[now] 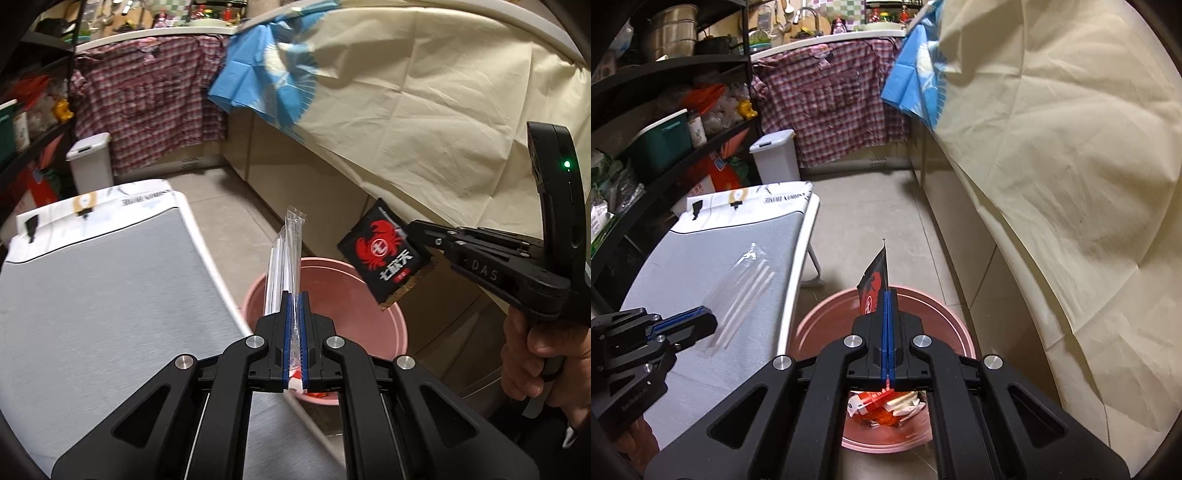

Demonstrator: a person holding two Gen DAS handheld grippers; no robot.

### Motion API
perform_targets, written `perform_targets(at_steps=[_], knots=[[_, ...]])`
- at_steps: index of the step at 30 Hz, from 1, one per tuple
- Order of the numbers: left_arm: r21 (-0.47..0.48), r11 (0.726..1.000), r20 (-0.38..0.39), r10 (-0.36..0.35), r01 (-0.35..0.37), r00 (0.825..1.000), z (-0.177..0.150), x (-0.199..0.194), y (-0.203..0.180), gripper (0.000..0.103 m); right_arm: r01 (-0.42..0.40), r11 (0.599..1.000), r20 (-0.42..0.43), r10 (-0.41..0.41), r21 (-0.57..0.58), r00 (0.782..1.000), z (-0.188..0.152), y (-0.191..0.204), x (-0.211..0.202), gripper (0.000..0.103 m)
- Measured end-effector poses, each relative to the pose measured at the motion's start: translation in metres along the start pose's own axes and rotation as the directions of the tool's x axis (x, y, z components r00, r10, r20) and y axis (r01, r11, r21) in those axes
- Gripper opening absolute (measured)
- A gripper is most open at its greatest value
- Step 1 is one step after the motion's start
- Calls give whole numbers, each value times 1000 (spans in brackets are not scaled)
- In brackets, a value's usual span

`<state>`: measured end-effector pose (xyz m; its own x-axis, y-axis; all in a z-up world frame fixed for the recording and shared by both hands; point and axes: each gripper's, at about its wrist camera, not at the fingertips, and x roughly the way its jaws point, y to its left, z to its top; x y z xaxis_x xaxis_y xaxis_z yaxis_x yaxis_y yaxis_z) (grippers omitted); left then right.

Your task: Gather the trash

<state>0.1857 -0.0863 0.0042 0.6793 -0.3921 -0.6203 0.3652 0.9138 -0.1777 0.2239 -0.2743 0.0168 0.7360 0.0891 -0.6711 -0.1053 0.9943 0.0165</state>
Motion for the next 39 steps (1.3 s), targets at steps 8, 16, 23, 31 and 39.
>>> perform_targets(at_steps=[8, 16, 23, 31, 39], knots=[[8, 1000, -31, -28, 28, 999, 2, 28, -17, 4, 23, 1000, -43, -23, 2, 999, -6, -9, 12, 0], [0, 1000, -59, -30, 31, 998, 6, 48, -18, 4, 24, 1000, -74, -22, 19, 997, -9, -16, 21, 1], [-15, 1000, -66, -24, 23, 998, 7, 52, -15, 37, 38, 999, -112, -35, 22, 993, -10, -16, 30, 17], [-25, 1000, -35, 6, -6, 999, 0, 26, -3, 37, 48, 997, -32, -47, 61, 998, -10, -19, 5, 50], [-50, 995, 31, 85, -83, 996, -16, -31, 8, 60, 44, 988, 120, -62, 150, 991, -32, -13, -69, 90]])
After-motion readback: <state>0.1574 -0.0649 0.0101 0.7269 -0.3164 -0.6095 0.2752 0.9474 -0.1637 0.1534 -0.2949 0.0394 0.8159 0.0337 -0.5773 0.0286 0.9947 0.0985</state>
